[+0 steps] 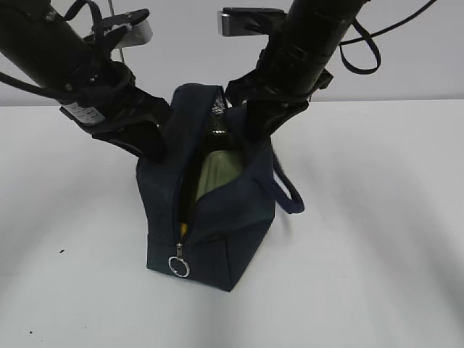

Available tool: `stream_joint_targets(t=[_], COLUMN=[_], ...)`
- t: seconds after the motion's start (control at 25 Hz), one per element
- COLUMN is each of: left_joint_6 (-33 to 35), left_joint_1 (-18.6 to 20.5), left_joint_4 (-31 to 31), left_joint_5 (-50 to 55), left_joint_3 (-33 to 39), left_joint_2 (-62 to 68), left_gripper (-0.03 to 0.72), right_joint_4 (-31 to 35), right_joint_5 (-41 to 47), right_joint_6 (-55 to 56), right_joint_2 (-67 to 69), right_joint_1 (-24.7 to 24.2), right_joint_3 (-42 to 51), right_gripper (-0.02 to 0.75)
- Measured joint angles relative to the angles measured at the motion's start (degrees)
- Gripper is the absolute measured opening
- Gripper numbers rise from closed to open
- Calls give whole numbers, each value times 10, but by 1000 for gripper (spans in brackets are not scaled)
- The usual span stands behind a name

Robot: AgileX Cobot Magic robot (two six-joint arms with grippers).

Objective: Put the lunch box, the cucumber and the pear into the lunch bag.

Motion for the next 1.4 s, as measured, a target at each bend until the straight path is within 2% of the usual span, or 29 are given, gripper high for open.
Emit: stream_joint_targets(t=[0.12,0.24,0.48,0.6,0.72,0.92,1.04,1.12,1.32,1.4], left_joint_6=[0,0,0,0,0,0,0,0,23,36], left_joint_1=[0,0,0,0,0,0,0,0,0,0], left_joint_4=[0,1,12,13,13,11,11,11,11,10], left_joint_5=[-3,-17,-47,-99,-154,-243,-280,-302,-318,-316], left_joint_3=[0,-1,7,51,115,224,281,320,370,374], left_joint_2=[-2,-17,-74,-116,-163,-232,-266,-286,-313,-319], left_gripper=[178,267,300,300,300,300,300,298,291,279], right_joint_4=[-16,-40,-55,-46,5,169,296,414,786,834], right_joint_5=[-14,-25,-51,-106,-210,-377,-429,-459,-485,-488], right_joint_6=[-2,-2,-4,-5,-48,-217,-337,-444,-833,-903], right_joint_2=[-19,-41,-85,-129,-201,-331,-386,-403,-406,-402], right_joint_1=[0,0,0,0,4,41,65,82,139,162], right_joint_3=[0,0,20,89,213,440,543,606,708,723], right_gripper=[363,461,492,492,489,464,457,456,445,430])
